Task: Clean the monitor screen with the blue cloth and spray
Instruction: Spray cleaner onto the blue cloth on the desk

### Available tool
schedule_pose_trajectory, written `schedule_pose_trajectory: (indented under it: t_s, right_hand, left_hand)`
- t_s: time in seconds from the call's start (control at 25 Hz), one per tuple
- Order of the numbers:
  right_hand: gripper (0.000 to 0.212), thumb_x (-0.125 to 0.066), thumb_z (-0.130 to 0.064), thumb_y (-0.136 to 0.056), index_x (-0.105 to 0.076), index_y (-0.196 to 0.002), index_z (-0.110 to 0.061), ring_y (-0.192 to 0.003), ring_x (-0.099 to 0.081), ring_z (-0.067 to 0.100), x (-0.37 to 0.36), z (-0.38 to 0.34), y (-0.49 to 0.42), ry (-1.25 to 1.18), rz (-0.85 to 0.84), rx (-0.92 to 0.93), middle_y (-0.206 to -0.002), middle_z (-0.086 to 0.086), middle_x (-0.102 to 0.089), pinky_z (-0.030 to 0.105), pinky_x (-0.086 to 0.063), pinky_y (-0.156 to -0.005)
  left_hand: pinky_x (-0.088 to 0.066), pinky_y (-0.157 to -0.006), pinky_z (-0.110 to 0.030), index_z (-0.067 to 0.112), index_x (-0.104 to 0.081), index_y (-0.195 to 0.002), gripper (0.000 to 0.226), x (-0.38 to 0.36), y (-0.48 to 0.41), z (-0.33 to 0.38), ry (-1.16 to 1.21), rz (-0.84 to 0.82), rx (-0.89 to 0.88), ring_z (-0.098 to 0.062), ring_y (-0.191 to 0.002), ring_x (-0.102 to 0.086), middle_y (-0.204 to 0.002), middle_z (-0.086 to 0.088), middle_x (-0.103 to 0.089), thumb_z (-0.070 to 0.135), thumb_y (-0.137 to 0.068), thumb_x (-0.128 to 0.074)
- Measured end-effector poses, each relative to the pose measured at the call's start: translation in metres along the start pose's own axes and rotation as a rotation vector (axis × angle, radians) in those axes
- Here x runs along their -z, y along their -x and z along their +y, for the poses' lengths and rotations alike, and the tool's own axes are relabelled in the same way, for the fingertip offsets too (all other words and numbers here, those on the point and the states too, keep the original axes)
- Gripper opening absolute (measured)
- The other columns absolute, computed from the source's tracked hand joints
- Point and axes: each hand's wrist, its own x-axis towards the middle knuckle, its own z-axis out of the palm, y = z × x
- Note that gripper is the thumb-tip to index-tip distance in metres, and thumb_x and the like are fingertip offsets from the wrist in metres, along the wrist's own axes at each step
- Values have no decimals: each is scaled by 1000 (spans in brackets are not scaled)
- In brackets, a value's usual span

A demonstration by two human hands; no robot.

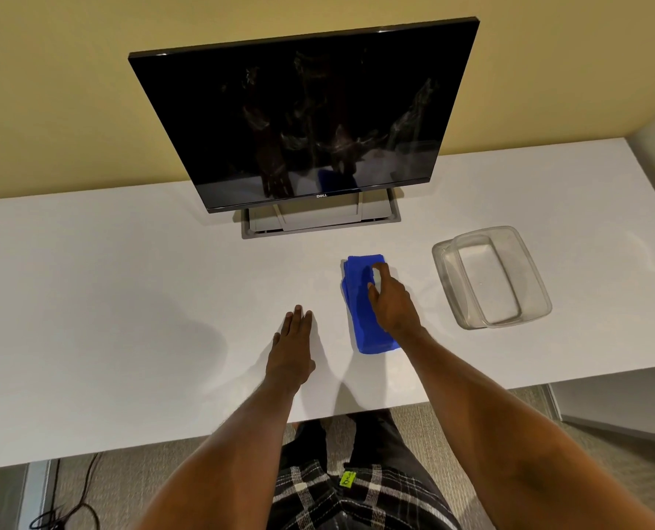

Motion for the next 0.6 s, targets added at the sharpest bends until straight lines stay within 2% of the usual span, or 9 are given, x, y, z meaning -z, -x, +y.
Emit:
schedule_pose_trajectory:
  t_s: [0.2, 0.4, 0.48, 0.6]
  right_hand:
    - [50, -44, -29, -111, -32, -159, -20, -119, -66, 28, 6, 5, 9, 0, 40, 85, -137, 7, -62, 45, -55, -104]
    - [62, -43, -33, -111, -14, -167, -32, -124, -66, 33, 22, 20, 18, 46, 174, 95, -158, 3, -50, 42, -53, -100]
    - [65, -48, -38, -110, -15, -166, -33, -126, -66, 33, 31, 26, 20, 29, 223, 81, -157, 3, -53, 48, -54, -107]
    - [63, -58, -36, -106, -30, -162, -23, -126, -65, 29, 42, 34, 20, 15, 342, 81, -140, 10, -65, 49, -54, -107]
  left_hand:
    - [-12, -132, -44, 21, 6, -168, 105, 0, 0, 0, 11, 4, -4, -21, -163, 12, -175, 2, 19, 11, -96, -70]
    - [-12, -132, -44, 21, 6, -168, 105, 1, 0, 2, 11, 2, 0, -20, -163, 12, -175, 2, 19, 10, -96, -70]
    - [-11, -132, -44, 21, 6, -168, 106, 1, 0, 2, 16, -3, 4, -20, -163, 13, -175, 2, 20, 10, -95, -70]
    - [-11, -132, -45, 21, 6, -168, 106, 1, 0, 2, 15, -11, 2, -21, -163, 13, -174, 2, 20, 13, -95, -72]
